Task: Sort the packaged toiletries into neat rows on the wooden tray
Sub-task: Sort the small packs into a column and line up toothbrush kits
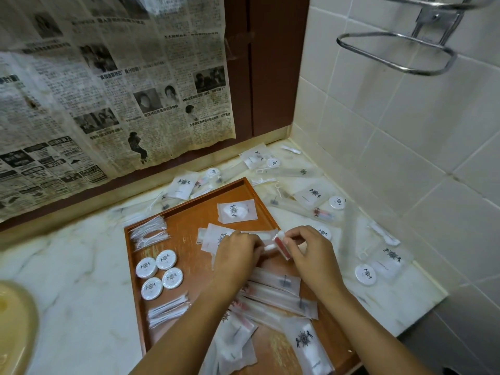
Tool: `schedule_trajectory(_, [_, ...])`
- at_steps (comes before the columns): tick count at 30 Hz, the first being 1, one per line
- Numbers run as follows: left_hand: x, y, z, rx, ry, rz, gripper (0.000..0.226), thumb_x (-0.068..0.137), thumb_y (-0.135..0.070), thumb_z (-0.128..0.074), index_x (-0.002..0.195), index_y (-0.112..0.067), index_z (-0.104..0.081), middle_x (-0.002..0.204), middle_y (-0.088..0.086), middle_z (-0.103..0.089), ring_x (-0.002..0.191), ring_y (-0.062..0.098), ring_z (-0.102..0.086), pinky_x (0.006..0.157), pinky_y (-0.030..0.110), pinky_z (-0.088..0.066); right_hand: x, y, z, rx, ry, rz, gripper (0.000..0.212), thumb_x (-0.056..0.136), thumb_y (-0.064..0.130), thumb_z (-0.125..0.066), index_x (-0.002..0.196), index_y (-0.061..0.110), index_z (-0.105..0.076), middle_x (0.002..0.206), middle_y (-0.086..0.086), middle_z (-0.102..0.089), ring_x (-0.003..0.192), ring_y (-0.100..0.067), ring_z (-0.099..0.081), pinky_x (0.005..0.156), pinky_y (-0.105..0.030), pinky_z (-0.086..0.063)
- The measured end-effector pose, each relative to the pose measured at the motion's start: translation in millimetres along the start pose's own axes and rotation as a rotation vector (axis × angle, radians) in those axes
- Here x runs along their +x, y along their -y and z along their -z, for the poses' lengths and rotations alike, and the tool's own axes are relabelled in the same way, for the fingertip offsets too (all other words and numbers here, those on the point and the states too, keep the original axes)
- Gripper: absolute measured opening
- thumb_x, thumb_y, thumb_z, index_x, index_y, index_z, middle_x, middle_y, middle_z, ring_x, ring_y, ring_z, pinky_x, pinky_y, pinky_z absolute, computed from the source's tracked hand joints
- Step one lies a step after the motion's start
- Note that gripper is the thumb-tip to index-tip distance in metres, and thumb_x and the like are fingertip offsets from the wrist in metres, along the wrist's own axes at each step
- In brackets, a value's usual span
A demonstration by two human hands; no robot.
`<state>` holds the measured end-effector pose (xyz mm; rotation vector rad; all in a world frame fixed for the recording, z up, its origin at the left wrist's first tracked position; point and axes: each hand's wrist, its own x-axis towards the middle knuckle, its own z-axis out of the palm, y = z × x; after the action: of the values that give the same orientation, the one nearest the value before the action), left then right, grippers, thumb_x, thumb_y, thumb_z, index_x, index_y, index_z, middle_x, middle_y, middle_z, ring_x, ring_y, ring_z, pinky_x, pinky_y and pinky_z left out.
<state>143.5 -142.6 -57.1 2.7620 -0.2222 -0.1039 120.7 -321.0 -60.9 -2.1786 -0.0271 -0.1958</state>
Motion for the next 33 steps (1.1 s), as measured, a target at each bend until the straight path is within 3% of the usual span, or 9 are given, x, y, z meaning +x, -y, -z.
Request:
schedule_trajectory(4, [-11,9,15,-0.268,0.034,0.131,0.012,0.093,-0.025,-0.064,0.095,-0.026,-0.076,0.089,-0.01,-0.072,0.081,0.006,-0.061,0.067,0.02,-0.045,-5,17,-4,0.075,0.021,0.016,0.004,0.093,0.027,-0.063,0.09,0.028,-0.066,0.086,0.016,-0.065,0.084,-0.003,-0.061,0.071,-0.015,-0.046])
schedule_trajectory(8, [-29,33,29,-0.445,-0.02,0.223,0.012,0.093,-0.023,-0.065,0.086,-0.026,-0.074,0.085,-0.014,-0.07,0.078,0.0,-0.062,0.073,0.024,-0.052,-18,37,-14,0.137,0.135,0.051,0.007,0.096,0.025,-0.058,0.091,0.026,-0.063,0.082,0.01,-0.065,0.071,-0.007,-0.061,0.063,-0.024,-0.05])
schedule_trajectory(11, [-49,52,40,-0.543,-0.07,0.295,0.014,0.093,-0.02,-0.065,0.084,-0.028,-0.073,0.082,-0.016,-0.068,0.077,-0.002,-0.062,0.069,0.017,-0.049,-39,59,-28,0.122,0.253,0.107,0.011,0.099,0.029,-0.054,0.089,0.027,-0.061,0.073,0.007,-0.062,0.064,-0.009,-0.059,0.056,-0.025,-0.048])
schedule_trajectory(13, [-63,64,45,-0.563,-0.106,0.323,0.012,0.093,-0.018,-0.065,0.089,-0.024,-0.075,0.081,-0.018,-0.067,0.077,-0.003,-0.061,0.07,0.015,-0.047,-58,71,-44,0.15,0.324,0.096,0.013,0.099,0.031,-0.051,0.088,0.029,-0.058,0.072,0.009,-0.061,0.066,-0.007,-0.059,0.057,-0.023,-0.046])
schedule_trajectory(17, [-97,92,50,-0.574,-0.153,0.351,0.01,0.091,-0.017,-0.067,0.088,-0.021,-0.077,0.082,-0.013,-0.072,0.078,-0.001,-0.065,0.073,0.018,-0.05,-101,85,-79,0.148,0.446,0.111,0.016,0.098,0.036,-0.048,0.084,0.03,-0.05,0.068,0.012,-0.057,0.063,-0.008,-0.056,0.061,-0.034,-0.043])
schedule_trajectory(21, [-129,114,56,-0.588,-0.234,0.377,0.01,0.088,-0.015,-0.07,0.084,-0.021,-0.077,0.077,-0.02,-0.07,0.077,-0.012,-0.062,0.067,0.003,-0.042,-131,94,-102,0.046,0.538,0.147,0.014,0.097,0.045,-0.04,0.086,0.037,-0.044,0.072,0.01,-0.058,0.069,-0.008,-0.055,0.067,-0.04,-0.045])
schedule_trajectory(29, [-181,137,54,-0.651,-0.256,0.445,0.014,0.087,-0.015,-0.07,0.079,-0.023,-0.077,0.076,-0.013,-0.073,0.072,-0.004,-0.064,0.061,0.008,-0.044,-167,94,-114,-0.257,0.542,0.186,0.045,0.089,0.061,-0.015,0.093,0.028,-0.046,0.083,0.004,-0.061,0.085,-0.019,-0.051,0.076,-0.037,-0.041])
schedule_trajectory(33, [-193,139,55,-0.663,-0.252,0.431,0.016,0.087,-0.015,-0.07,0.078,-0.027,-0.076,0.077,-0.012,-0.073,0.074,0.0,-0.065,0.064,0.011,-0.046,-168,97,-99,-0.301,0.491,0.138,0.028,0.098,0.049,-0.028,0.102,0.031,-0.049,0.086,0.009,-0.064,0.087,-0.018,-0.055,0.076,-0.034,-0.042])
